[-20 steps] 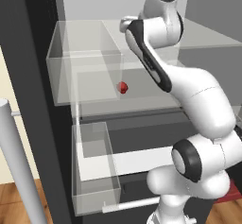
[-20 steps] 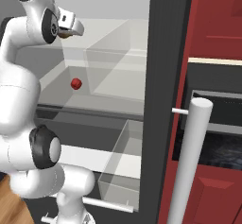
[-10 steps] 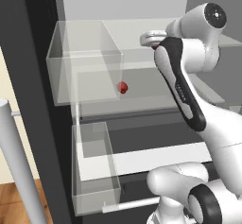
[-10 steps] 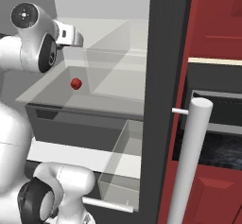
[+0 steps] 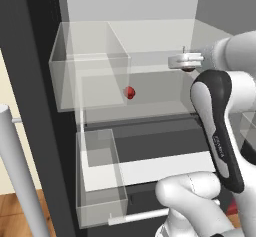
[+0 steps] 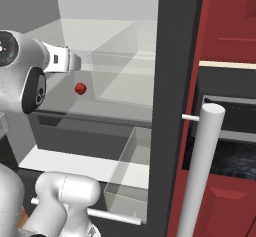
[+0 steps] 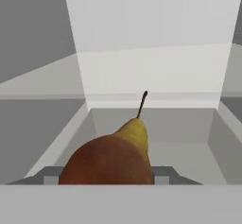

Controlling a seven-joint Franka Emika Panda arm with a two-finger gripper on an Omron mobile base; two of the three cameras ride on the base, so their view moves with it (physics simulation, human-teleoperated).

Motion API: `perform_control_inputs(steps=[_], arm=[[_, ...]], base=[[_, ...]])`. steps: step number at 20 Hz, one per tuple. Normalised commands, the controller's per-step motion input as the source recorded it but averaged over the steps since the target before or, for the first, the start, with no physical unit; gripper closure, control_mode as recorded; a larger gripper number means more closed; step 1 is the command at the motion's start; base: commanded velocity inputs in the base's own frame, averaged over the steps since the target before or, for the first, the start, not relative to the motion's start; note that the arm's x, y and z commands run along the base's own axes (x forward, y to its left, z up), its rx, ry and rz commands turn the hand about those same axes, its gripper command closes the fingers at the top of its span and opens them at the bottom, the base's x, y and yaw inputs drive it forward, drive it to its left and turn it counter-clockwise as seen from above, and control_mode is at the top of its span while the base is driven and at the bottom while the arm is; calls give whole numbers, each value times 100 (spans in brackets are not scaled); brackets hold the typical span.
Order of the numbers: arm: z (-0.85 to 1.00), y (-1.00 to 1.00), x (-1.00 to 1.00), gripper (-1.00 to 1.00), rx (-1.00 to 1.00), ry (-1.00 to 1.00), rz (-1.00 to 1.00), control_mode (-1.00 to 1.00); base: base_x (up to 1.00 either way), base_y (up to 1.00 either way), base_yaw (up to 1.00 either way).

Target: Open the fridge, remove the pear, bell pepper, and fish, and place them on any counter.

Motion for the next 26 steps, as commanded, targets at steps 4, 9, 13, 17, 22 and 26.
perform_control_inputs(steps=[4,9,13,17,22,26], arm=[[0,-11,-93,100,0,0,-2,-100],[0,-4,-84,100,0,0,-10,-100],[0,-2,-73,100,0,0,-18,-100],[0,-3,-9,100,0,0,-4,100],[0,0,0,100,0,0,0,100],[0,0,0,100,0,0,0,100]], base=[[0,0,0],[0,0,0],[0,0,0],[-1,-2,-2],[-60,0,5],[-100,0,14]])
